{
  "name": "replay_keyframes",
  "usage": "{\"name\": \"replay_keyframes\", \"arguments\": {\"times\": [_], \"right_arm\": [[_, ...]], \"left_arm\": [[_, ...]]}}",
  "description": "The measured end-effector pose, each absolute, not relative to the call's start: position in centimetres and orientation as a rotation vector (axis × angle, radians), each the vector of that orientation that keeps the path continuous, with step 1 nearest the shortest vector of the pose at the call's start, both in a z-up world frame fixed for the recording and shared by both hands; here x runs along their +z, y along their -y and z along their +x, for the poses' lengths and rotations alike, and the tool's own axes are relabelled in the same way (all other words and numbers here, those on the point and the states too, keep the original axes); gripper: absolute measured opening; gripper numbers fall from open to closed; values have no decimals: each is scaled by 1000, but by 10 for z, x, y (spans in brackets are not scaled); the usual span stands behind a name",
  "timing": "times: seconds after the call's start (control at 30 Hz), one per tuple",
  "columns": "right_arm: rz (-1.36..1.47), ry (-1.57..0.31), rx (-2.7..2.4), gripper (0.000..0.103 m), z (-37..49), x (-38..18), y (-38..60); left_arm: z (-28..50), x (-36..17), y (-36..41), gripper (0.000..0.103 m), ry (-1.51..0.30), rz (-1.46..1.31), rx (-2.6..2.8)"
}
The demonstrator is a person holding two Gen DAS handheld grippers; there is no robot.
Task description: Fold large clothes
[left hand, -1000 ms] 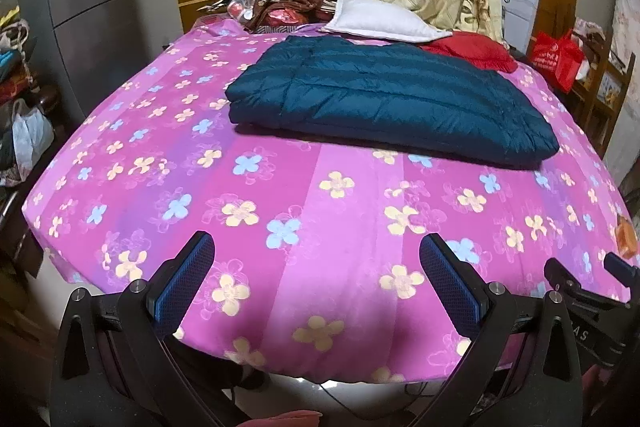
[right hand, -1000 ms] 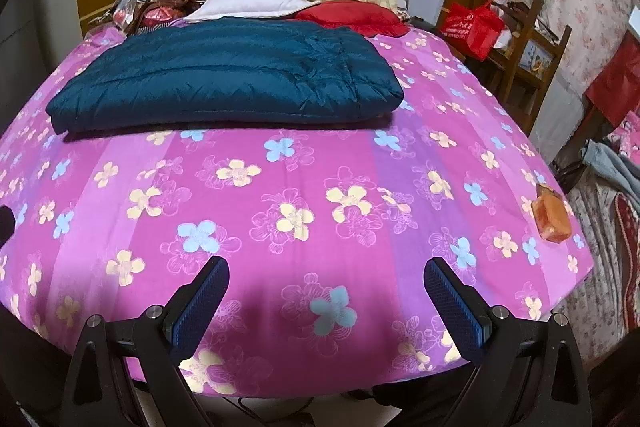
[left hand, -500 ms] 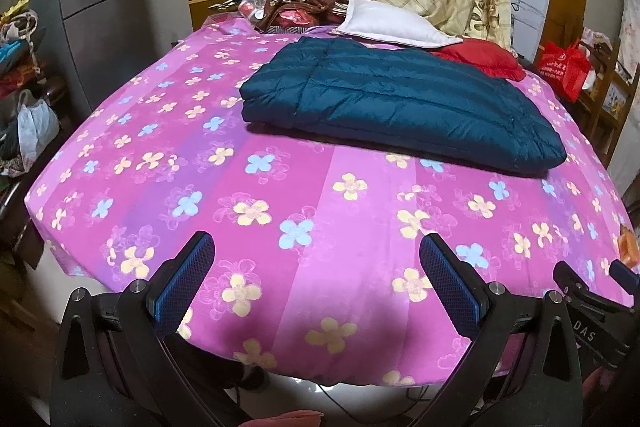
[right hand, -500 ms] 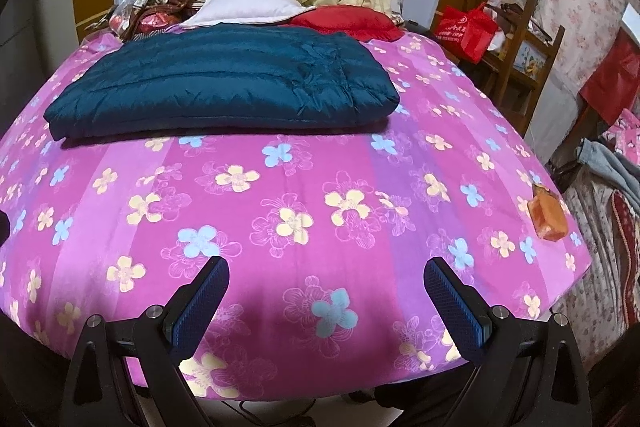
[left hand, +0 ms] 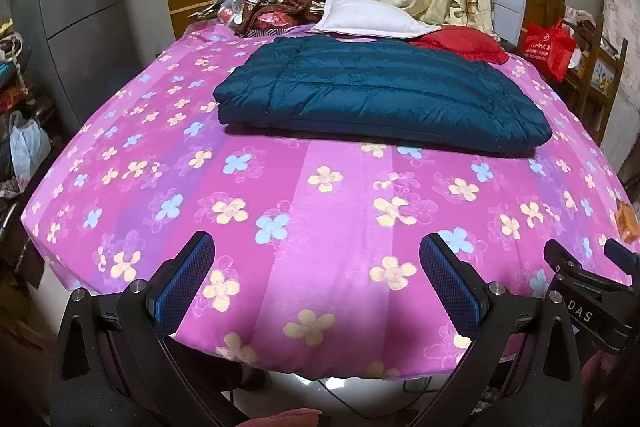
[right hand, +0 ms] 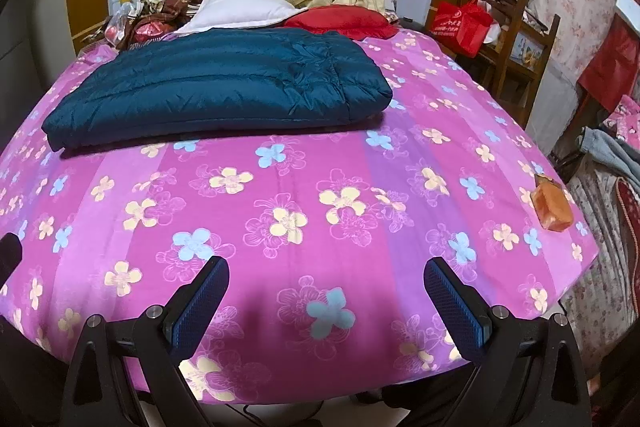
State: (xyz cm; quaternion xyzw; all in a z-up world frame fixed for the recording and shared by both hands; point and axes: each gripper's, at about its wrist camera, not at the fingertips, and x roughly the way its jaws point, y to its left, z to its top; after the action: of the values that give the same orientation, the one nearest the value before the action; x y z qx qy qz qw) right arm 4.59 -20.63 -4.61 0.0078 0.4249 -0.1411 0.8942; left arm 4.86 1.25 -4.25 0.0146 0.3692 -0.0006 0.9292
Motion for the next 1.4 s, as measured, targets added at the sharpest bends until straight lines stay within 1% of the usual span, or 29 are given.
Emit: {"name": "replay_keyframes", "arguments": {"times": [0.27,0.53,1.4], "right_arm": [[7,-875,-274,97,46,-47,201],[11,-909,-271,97,49,-57,202],[-38,-925,-253,98,53,-62,190]], "left_arm": [[50,-46,-12,103,-776,22,-12],[53,-52,-11,103,-814,20,-46],[58,-62,-4,103,-848,24,-57]]}}
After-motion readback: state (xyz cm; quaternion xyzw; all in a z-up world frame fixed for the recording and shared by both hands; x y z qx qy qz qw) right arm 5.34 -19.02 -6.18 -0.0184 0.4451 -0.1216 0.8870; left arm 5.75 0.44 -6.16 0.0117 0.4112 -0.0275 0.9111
